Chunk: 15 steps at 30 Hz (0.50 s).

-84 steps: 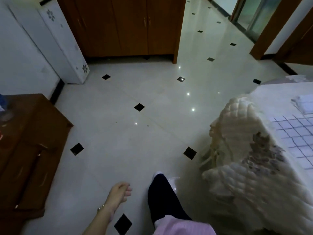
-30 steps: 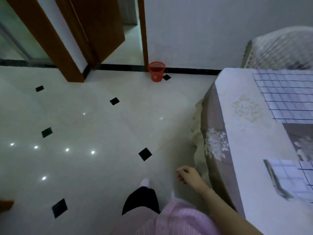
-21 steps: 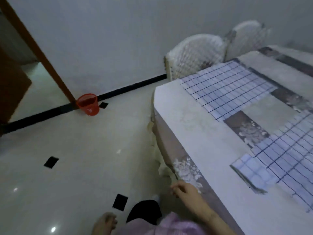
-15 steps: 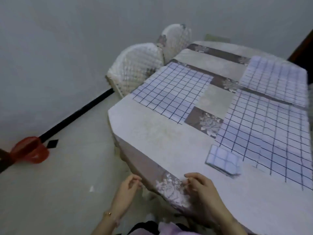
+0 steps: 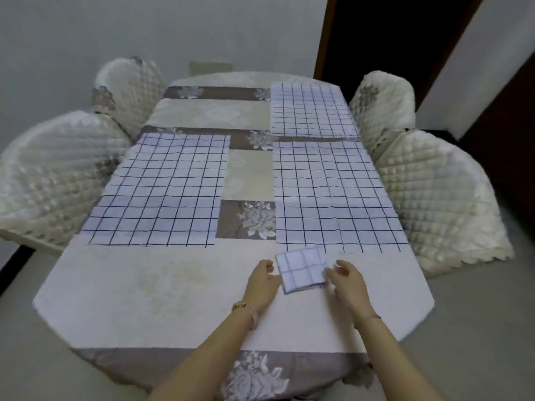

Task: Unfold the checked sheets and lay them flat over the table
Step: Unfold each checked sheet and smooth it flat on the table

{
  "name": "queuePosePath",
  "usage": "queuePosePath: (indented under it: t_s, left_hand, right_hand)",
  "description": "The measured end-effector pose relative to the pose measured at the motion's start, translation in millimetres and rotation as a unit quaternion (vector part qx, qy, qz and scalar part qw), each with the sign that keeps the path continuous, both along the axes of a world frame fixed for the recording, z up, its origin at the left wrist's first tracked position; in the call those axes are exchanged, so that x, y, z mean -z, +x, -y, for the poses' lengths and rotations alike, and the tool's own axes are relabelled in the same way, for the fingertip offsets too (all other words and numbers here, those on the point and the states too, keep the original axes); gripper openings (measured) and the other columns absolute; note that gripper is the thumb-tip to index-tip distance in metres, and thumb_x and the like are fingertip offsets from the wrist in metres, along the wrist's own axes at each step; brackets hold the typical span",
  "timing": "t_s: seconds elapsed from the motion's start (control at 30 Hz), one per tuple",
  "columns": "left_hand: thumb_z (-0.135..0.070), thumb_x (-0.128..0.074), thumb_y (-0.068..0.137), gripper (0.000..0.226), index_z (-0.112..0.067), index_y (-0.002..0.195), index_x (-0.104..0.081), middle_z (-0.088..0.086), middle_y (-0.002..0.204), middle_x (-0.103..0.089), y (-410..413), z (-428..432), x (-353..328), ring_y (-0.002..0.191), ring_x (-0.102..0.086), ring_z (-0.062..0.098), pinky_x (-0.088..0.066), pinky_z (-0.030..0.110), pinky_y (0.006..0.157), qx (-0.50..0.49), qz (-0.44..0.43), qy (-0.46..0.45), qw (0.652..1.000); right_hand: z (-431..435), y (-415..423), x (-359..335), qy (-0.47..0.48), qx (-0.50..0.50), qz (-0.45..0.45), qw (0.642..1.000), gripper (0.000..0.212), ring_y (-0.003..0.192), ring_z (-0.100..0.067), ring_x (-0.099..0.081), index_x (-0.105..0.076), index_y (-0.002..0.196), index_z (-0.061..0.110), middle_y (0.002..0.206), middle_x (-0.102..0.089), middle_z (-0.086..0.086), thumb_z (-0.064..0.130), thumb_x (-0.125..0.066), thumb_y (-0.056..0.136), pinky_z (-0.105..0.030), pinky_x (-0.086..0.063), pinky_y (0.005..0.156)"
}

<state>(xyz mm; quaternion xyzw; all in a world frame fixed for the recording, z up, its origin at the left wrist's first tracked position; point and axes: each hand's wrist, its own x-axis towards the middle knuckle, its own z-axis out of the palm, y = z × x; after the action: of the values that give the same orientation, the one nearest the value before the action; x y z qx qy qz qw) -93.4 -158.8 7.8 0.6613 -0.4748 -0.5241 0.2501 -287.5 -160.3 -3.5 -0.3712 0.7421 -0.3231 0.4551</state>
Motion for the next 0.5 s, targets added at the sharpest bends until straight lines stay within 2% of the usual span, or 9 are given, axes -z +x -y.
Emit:
queuePosePath:
  t_s: [0.1, 0.17, 0.3, 0.4, 0.5]
  left_hand:
    - [-0.009, -0.056, 0.089, 0.042, -0.004, 0.128, -0.043, 0.004, 0.115, -0.051, -15, 13, 3, 0.1, -0.049, 0.016, -0.037, 0.022, 0.083, -0.018, 0.005, -0.01, 1.0]
    - [-0.008, -0.057, 0.088, 0.042, -0.004, 0.127, -0.044, 0.006, 0.115, -0.052, -17, 17, 8, 0.101, -0.05, 0.017, -0.038, 0.023, 0.084, -0.026, 0.0, -0.01, 1.0]
    - [-0.015, -0.057, 0.086, 0.025, -0.016, 0.11, -0.049, 0.013, 0.123, -0.058, -5, 13, 1, 0.096, -0.057, 0.021, -0.046, 0.03, 0.083, -0.055, -0.093, -0.003, 0.994]
    - [-0.022, -0.056, 0.091, 0.029, -0.027, 0.119, -0.051, -0.002, 0.13, -0.053, 14, 0, -9, 0.107, -0.054, 0.012, -0.045, 0.026, 0.089, -0.013, -0.093, -0.046, 0.994]
    - [-0.012, -0.055, 0.093, 0.047, -0.042, 0.128, -0.046, -0.025, 0.139, -0.038, 32, -19, -23, 0.127, -0.038, -0.007, -0.036, 0.012, 0.099, 0.107, -0.063, -0.125, 0.984]
  right_hand:
    - [7, 1, 10, 0.016, -0.02, 0.005, 1.0, 0.039, 0.088, -0.022, -0.061, -0.064, 0.108, 0.016, 0.095, -0.066, 0.0, 0.029, -0.068, 0.072, -0.041, -0.051, 0.086]
    - [6, 1, 9, 0.017, -0.014, 0.036, 0.999, 0.032, 0.076, -0.019, -0.06, -0.066, 0.103, 0.012, 0.084, -0.067, -0.002, 0.022, -0.07, 0.073, -0.033, -0.05, 0.072]
    - [-6, -7, -7, 0.008, 0.025, 0.122, 0.992, 0.021, 0.072, -0.016, -0.058, -0.067, 0.103, 0.005, 0.084, -0.066, -0.008, 0.006, -0.068, 0.082, -0.021, -0.047, 0.064]
    - [-20, -14, -23, 0.008, 0.026, 0.17, 0.985, 0.017, 0.075, -0.017, -0.06, -0.069, 0.101, 0.003, 0.089, -0.069, -0.01, 0.005, -0.065, 0.084, -0.019, -0.05, 0.061]
    - [-33, -18, -38, 0.012, 0.033, 0.199, 0.979, 0.01, 0.072, -0.016, -0.057, -0.07, 0.093, 0.009, 0.08, -0.067, -0.005, 0.006, -0.065, 0.085, -0.023, -0.049, 0.064]
